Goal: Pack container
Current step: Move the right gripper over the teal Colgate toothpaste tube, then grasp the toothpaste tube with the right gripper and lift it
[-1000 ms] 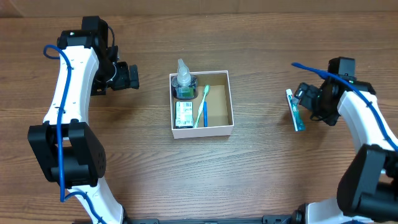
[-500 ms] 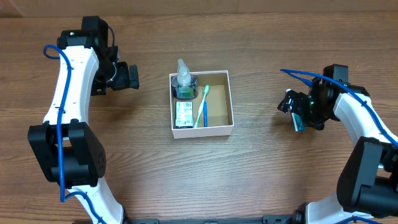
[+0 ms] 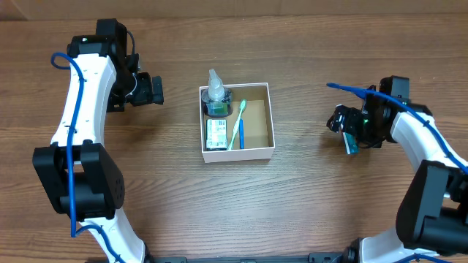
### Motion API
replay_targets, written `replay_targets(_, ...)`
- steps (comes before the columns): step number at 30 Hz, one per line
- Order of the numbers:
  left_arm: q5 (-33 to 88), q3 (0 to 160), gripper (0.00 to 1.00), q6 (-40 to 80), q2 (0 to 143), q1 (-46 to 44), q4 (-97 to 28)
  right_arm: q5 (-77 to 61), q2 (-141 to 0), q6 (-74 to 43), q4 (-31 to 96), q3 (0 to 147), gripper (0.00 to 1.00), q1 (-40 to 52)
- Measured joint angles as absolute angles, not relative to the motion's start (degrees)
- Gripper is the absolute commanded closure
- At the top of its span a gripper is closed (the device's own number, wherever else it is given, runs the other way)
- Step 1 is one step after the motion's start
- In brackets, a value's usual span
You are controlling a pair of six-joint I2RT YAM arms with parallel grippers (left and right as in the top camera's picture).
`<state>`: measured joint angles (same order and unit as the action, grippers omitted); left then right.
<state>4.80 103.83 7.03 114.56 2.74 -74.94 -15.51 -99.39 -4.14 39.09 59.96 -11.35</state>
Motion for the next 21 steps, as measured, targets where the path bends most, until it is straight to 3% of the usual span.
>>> replay_targets(8,4.8,103.83,0.0,7.03,114.56,2.74,-74.94,-14.57,-99.39,-4.49,34.59,56.47,0.0,-11.35)
replay_targets(21,4.8,103.83,0.0,7.03,114.56,2.74,-74.94,-16.47,-99.39,-7.18,37.36,56.42,0.0,-11.35)
